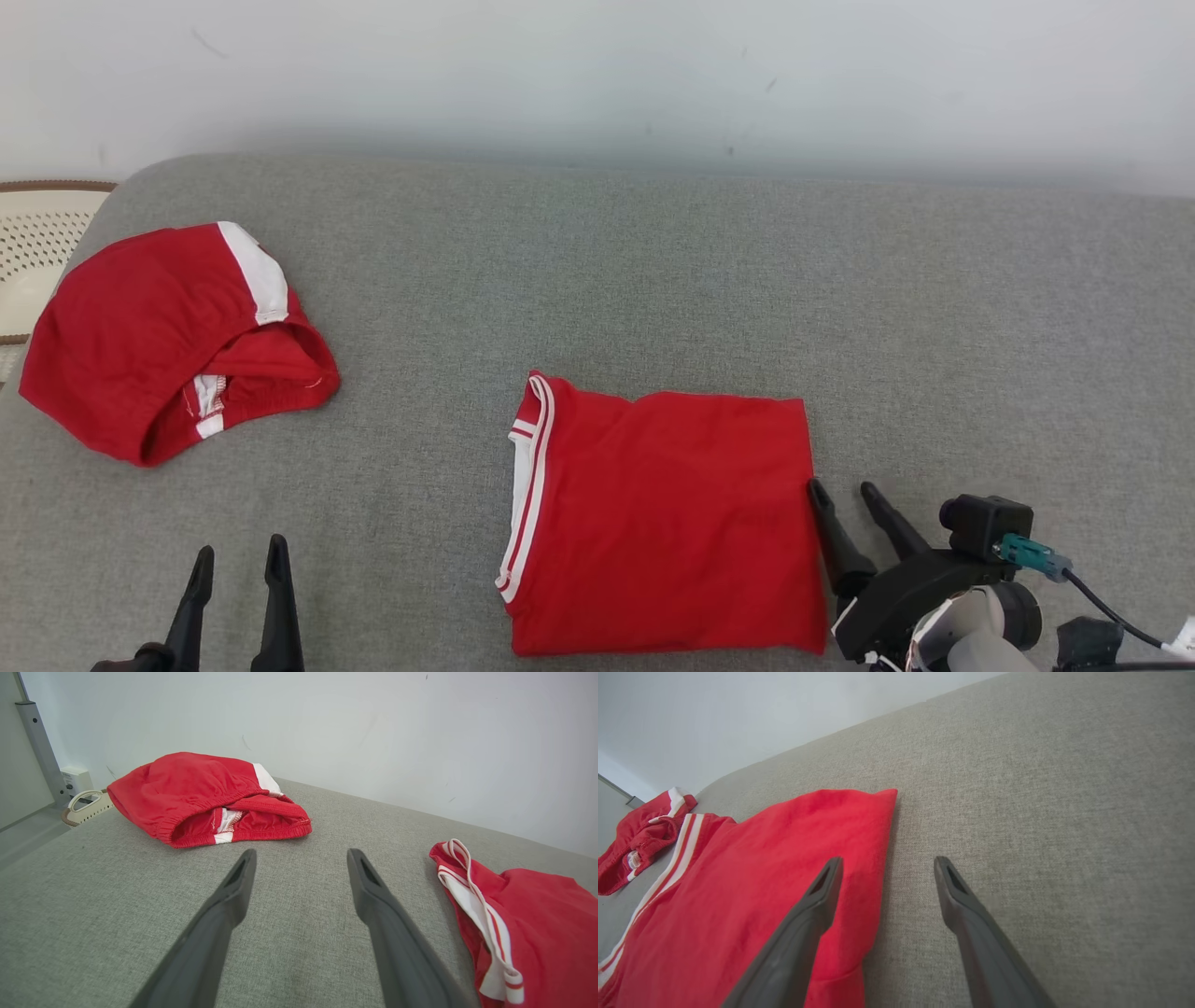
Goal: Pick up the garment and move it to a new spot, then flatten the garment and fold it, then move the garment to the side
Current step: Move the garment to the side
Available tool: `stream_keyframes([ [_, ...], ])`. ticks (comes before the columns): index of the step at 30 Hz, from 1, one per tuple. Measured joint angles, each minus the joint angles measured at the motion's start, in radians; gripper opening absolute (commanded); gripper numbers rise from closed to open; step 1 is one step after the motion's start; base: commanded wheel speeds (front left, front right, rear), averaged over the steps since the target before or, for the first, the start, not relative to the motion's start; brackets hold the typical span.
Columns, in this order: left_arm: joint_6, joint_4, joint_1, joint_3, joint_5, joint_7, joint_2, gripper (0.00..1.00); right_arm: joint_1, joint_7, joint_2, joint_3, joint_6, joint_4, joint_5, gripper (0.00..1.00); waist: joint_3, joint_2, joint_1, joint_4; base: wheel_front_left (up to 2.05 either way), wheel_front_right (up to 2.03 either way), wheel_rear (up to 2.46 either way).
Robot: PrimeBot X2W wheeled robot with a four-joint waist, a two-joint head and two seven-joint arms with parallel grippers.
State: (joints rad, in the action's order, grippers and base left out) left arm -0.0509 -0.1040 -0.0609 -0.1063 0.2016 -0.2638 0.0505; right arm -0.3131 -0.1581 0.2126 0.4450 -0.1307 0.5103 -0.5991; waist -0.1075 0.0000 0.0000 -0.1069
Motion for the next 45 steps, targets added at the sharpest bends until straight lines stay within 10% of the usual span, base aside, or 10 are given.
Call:
stream_keyframes([
  [18,0.008,-0.003,0.001,0.012,0.007,0.0,0.0,1.0,-0.001,0.139,-0.014,0.105,0.0,0.019,-0.149,1.0,-0.001,0.0,-0.0001,-0.016,0.0,0.0,0.0],
  [20,0.008,-0.003,0.001,0.013,0.007,0.0,0.0,1.0,-0.004,0.135,-0.013,0.12,0.0,0.017,-0.157,0.0,-0.002,0.0,0.0,-0.016,0.0,0.0,0.0],
  [45,-0.018,0.025,-0.03,-0.026,-0.005,0.0,0.0,1.0,-0.433,0.021,0.153,0.173,0.0,0.219,-0.071,0.0,-0.084,0.0001,0.0002,0.037,0.0,0.0,0.0],
])
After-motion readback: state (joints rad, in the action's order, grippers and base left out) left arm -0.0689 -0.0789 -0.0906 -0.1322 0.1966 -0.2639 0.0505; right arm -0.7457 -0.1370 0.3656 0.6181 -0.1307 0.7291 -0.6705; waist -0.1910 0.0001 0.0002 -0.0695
